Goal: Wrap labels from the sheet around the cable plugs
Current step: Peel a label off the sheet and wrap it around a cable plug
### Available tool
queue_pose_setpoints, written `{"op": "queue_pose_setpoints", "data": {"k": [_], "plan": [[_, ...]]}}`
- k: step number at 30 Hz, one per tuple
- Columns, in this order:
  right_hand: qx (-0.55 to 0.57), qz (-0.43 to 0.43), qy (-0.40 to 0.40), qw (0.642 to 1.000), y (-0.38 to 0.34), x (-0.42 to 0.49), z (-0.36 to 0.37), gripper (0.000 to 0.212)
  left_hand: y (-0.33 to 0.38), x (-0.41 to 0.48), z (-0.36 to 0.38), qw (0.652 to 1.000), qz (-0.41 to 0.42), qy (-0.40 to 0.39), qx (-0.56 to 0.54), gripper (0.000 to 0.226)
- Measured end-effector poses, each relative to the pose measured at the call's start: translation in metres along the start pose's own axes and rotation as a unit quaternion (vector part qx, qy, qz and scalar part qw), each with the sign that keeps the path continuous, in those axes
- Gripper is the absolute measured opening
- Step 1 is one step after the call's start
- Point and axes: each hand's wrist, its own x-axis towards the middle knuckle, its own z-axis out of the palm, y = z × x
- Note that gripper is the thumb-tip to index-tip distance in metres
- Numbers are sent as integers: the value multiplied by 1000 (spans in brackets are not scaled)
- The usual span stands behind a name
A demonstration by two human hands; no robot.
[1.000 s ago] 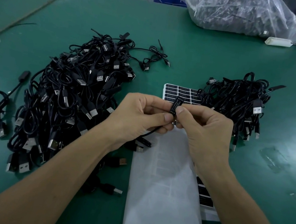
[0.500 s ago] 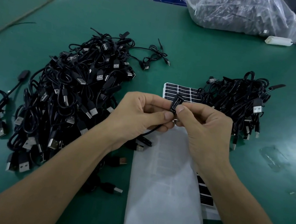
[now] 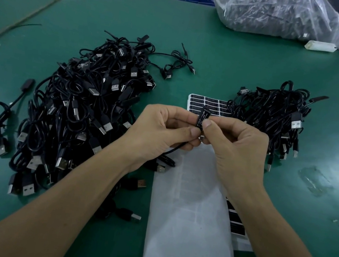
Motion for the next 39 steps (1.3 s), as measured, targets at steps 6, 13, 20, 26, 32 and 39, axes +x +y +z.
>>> {"op": "queue_pose_setpoints", "data": {"k": [6,13,20,26,32,39], "plan": [[9,-10,-3,1000,2,1,1,26,-1,1,1,1000,-5,6,-13,13],[34,-3,-30,999,4,1,1,21,-1,1,1,1000,-8,25,-6,13],[21,-1,-25,999,4,2,0,21,-1,1,1,1000,-6,22,-3,12],[-4,-3,-14,1000,5,2,0,20,-1,1,2,1000,-6,25,-2,13],[-26,-5,-4,1000,6,2,0,21,-2,1,1,1000,-6,25,2,13],[-35,-8,0,999,6,2,-1,14,-3,1,1,1000,-1,21,8,12]]}}
